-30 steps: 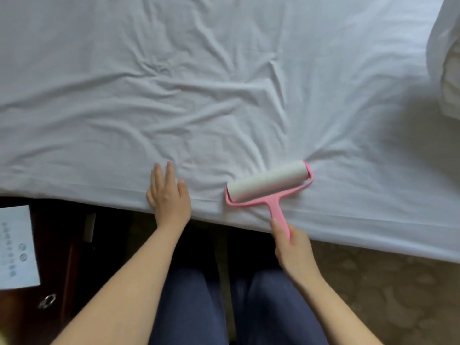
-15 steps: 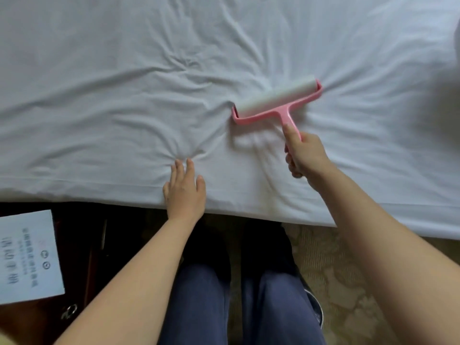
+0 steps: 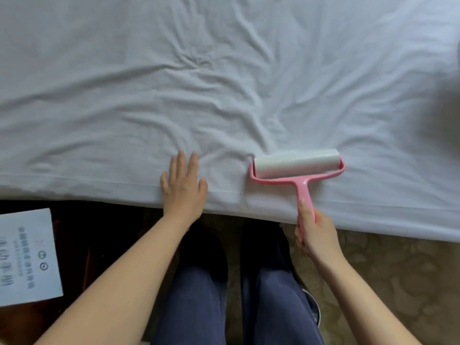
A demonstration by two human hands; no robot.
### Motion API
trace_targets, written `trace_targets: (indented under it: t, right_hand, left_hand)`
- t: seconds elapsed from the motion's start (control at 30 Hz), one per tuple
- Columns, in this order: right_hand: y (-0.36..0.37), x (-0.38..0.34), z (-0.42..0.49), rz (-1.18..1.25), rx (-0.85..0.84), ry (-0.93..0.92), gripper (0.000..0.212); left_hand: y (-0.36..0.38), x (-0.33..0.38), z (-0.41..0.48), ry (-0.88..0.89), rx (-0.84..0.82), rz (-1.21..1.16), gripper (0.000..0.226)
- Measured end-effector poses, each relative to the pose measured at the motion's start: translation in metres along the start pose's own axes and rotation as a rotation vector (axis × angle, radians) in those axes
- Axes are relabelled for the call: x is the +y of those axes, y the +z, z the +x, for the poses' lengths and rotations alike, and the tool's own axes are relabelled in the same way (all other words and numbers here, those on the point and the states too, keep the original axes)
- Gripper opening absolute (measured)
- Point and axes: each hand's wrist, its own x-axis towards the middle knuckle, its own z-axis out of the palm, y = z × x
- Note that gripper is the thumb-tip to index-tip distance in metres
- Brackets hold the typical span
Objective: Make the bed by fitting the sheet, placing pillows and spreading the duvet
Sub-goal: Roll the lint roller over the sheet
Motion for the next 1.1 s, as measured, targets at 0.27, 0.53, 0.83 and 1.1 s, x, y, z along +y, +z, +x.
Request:
trace_targets:
  t: [0.27,0.53,0.83,1.1]
  right_hand:
    - [0.027,-0.07,0.084,0.02,-0.068,-0.056,0.043]
    - [0.049,-0.133,0.128,0.007,-0.078,-0.056,0.043]
    - [0.029,-0.036,0.042,0.036,-0.066,0.078,0.045]
    - [0.04,0.029,-0.03,0.135,0.041,0.211,0.05]
  left_hand:
    - [-0.006,-0.004,0.032,-0.031,-0.1,0.09,0.056]
    - [-0.006,-0.004,0.035,-0.024,-0.13,0.013,0.055]
    - [-0.012,-0.011,0.021,0.04,-0.167,0.037,0.058]
    - [-0.013,-0.031,0.007,0.175,-0.233,0.16,0.058]
